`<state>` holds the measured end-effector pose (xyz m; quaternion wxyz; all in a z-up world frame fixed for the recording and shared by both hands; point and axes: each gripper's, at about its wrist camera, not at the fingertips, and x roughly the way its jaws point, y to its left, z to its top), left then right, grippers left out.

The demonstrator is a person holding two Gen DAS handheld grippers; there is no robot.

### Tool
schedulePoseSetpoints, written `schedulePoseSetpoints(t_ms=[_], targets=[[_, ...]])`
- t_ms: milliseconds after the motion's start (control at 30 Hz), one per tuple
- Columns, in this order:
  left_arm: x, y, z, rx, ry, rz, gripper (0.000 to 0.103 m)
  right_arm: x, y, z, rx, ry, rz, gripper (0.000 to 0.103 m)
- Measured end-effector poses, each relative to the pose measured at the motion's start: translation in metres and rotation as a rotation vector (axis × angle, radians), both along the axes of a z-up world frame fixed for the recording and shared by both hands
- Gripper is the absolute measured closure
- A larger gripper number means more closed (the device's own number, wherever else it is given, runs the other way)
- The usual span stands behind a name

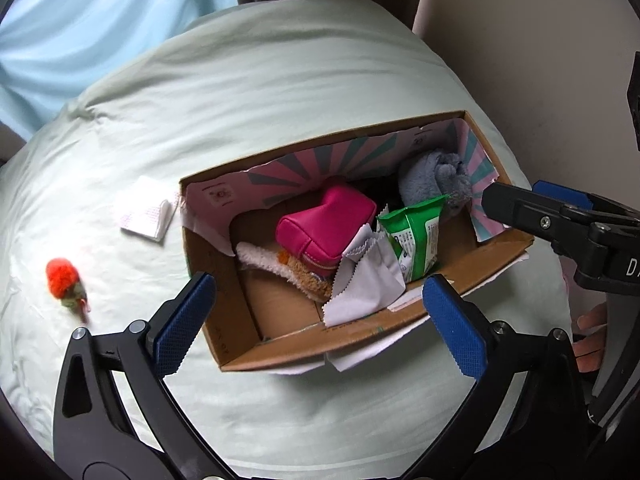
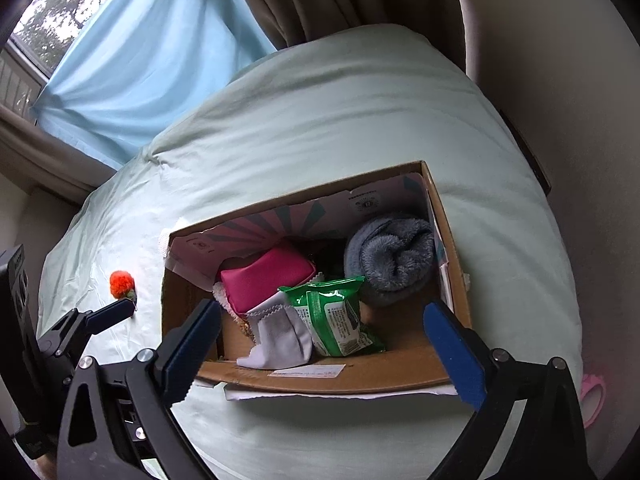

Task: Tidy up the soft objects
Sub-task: 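Open both grippers to drop the cloth and wipes pack into the box, then move both grippers back toward the pom-pom and white waffle cloth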

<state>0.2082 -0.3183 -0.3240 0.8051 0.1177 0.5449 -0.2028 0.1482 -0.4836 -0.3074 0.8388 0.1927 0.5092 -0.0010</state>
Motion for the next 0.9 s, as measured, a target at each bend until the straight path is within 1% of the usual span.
schedulePoseSetpoints(t_ms=[200, 333, 467, 700, 900], targets=[[-0.008, 0.011, 0.024, -0.001, -0.023, 0.013, 0.000, -0.010, 0.004, 0.023, -0.033, -0.020, 0.009, 0.002], [-0.015, 0.026, 0.051, -0.016, -0.055, 0.045, 0.000, -0.018, 0.014, 0.046, -0.079, -0.053, 0.032, 0.002], [-0.025, 0.051, 0.083, -0.046, -0.104, 0.097, 0.000, -0.027, 0.031, 0.077, -0.117, -0.095, 0.053, 0.002], [-0.046, 0.117, 0.133, -0.081, -0.183, 0.190, 0.000, -0.046, 0.082, 0.128, -0.175, -0.178, 0.095, 0.002], [-0.061, 0.199, 0.162, -0.111, -0.228, 0.261, 0.000, -0.057, 0.145, 0.163, -0.196, -0.235, 0.127, 0.002]])
